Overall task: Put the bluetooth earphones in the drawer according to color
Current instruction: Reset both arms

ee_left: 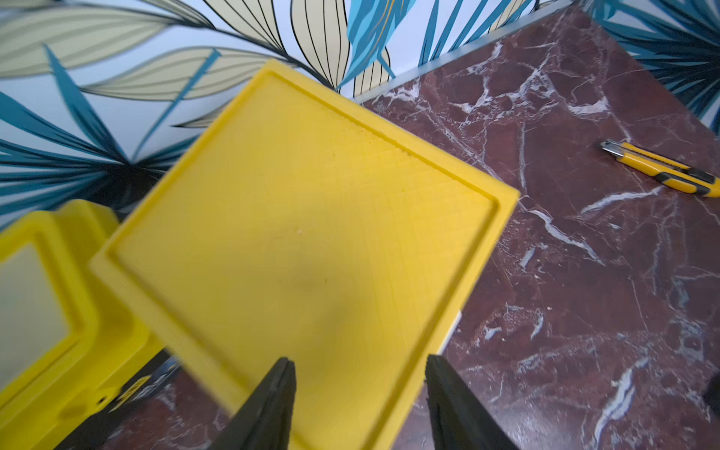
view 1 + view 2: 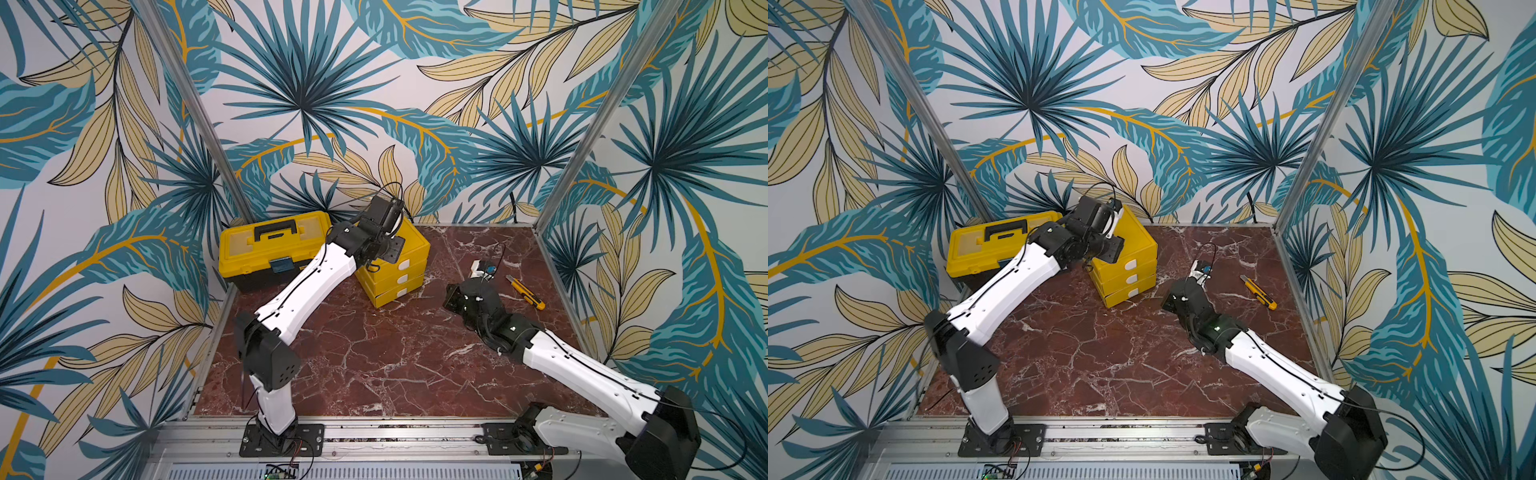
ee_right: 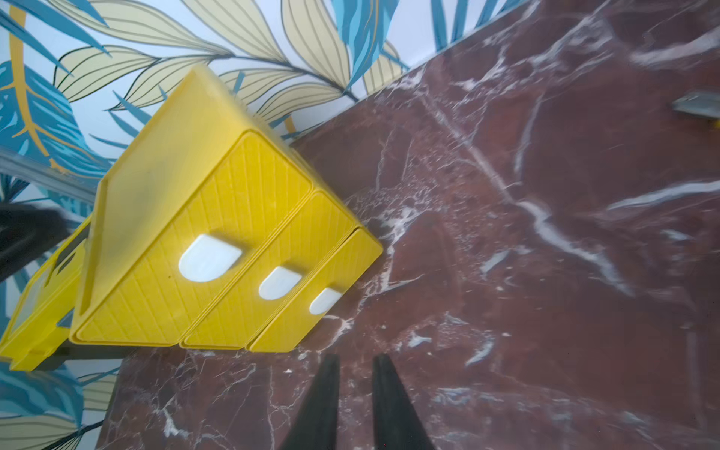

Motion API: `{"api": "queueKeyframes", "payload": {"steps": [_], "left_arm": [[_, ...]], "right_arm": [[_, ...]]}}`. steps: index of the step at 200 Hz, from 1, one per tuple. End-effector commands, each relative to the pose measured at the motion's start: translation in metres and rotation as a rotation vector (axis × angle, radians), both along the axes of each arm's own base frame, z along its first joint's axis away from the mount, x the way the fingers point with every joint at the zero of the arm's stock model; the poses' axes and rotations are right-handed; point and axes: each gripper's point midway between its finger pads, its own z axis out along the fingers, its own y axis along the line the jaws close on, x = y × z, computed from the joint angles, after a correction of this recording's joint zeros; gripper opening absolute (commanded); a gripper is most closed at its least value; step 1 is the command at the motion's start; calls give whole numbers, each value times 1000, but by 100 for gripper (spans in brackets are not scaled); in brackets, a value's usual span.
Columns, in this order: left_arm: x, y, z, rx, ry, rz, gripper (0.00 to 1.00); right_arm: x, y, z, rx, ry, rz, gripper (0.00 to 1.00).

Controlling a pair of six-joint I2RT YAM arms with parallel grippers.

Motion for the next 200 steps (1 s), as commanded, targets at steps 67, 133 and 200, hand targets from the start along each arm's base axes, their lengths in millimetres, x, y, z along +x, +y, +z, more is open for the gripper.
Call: {"api": "queueKeyframes", "payload": {"steps": [67,133,200], "left_arm": [[-104,206,47,14,-461,569,76],[-123,263,-36,-10,-424,784,92],[-135,285,-95,-66,-473,919,100]], "right_arm": [[-37,-130,20,-572,2,-251,52],[-43,-162,17,-593,-94,-308,73],[-38,-179,4,-584,-197,-340,86]]}}
